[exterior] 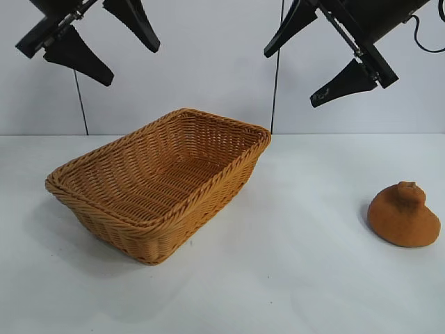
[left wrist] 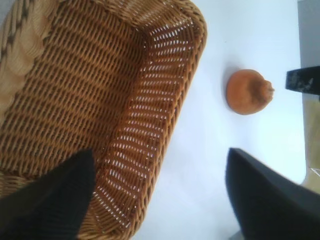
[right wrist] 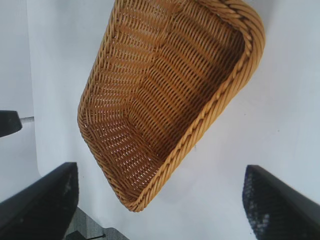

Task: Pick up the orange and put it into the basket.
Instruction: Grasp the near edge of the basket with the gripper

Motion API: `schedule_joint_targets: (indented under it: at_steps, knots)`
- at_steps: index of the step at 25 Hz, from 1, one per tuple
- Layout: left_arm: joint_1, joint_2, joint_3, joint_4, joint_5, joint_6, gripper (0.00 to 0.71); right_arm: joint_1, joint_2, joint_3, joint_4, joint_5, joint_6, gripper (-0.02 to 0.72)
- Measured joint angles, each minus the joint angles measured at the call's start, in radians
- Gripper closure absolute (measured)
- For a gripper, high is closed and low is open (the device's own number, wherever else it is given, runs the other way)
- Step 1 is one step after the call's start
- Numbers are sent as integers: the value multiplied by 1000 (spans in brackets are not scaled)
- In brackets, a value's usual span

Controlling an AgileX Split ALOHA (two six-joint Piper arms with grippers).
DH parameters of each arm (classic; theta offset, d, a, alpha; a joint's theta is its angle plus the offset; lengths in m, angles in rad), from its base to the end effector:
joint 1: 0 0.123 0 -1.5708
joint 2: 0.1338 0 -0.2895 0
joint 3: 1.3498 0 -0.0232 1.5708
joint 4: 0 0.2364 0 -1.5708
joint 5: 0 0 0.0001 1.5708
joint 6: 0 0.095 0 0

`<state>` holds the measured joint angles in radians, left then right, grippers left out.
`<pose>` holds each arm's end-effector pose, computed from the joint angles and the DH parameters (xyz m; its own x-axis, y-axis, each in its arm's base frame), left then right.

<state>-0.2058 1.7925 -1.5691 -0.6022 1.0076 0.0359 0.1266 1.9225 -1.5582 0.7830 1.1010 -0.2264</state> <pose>0.3620 -0.1221 0.3128 -0.9364 -0.0831 -0.3410 0.1268 0.8259 -0.5493 0.3830 0.1090 0.2672 -0.9761 0.0291 -0.2154 -0.1202 0.7532 0.6467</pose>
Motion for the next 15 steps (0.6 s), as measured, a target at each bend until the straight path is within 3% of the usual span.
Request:
schedule_joint_targets:
  at_steps: [5,11,15]
  knots:
    - [0,-121,124,46,-35,-154,187,0,0,0,0,-3,-2,92]
    - [0,-254,348,54,-175,-413,187,0,0,0,0,-5,-5,92]
    - [-35,-261,448,109,-276,-582,187,0,0,0,0,-8,-5,92]
